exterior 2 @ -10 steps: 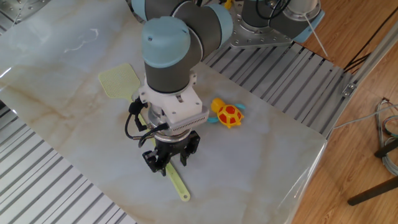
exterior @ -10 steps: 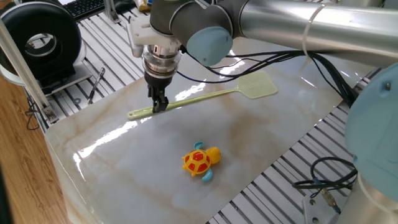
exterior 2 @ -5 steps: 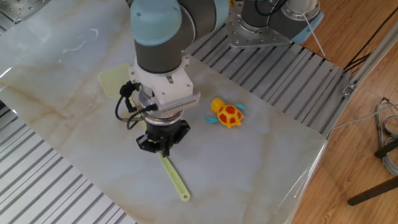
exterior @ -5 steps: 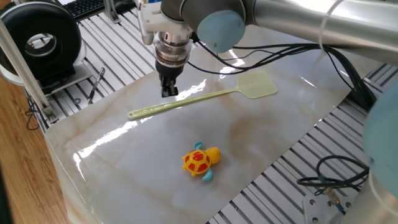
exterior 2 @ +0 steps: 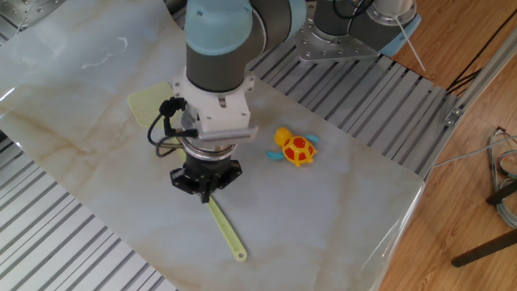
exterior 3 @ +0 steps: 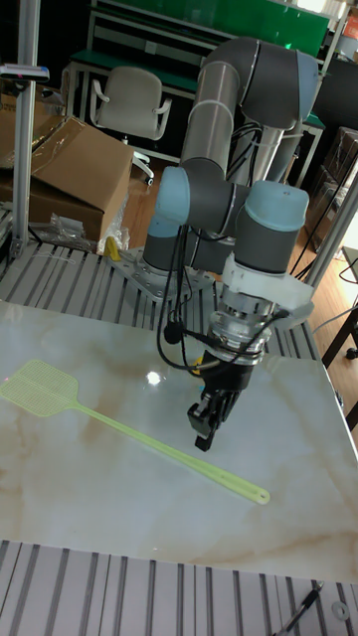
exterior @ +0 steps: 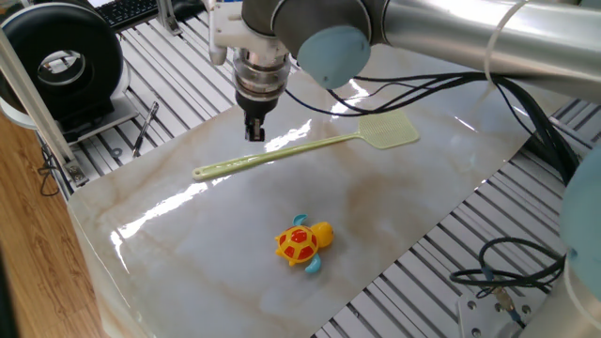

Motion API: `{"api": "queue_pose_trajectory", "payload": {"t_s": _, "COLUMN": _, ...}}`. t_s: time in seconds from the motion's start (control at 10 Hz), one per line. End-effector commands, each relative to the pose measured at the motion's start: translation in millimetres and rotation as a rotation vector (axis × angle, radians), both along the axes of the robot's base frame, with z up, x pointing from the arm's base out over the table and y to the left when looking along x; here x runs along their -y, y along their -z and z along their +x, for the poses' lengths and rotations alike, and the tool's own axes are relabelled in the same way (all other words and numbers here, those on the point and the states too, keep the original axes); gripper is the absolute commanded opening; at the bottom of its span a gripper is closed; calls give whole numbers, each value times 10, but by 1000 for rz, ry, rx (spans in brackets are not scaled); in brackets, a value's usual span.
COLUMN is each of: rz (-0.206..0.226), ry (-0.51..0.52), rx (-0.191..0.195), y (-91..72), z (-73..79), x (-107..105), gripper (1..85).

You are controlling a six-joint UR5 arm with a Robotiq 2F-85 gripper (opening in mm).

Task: Swat with a flyswatter

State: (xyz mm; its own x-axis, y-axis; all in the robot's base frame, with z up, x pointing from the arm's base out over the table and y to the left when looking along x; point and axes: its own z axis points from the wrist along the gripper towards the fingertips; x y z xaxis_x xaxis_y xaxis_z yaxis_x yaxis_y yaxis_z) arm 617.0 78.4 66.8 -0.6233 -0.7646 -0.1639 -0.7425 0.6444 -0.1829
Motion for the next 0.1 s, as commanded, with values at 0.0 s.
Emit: {"api": "queue_pose_trajectory", "payload": {"t_s": 0.0, "rz": 31, "ry": 112, "rx": -7, "y": 13, "z": -34, "x": 250, "gripper": 13}}
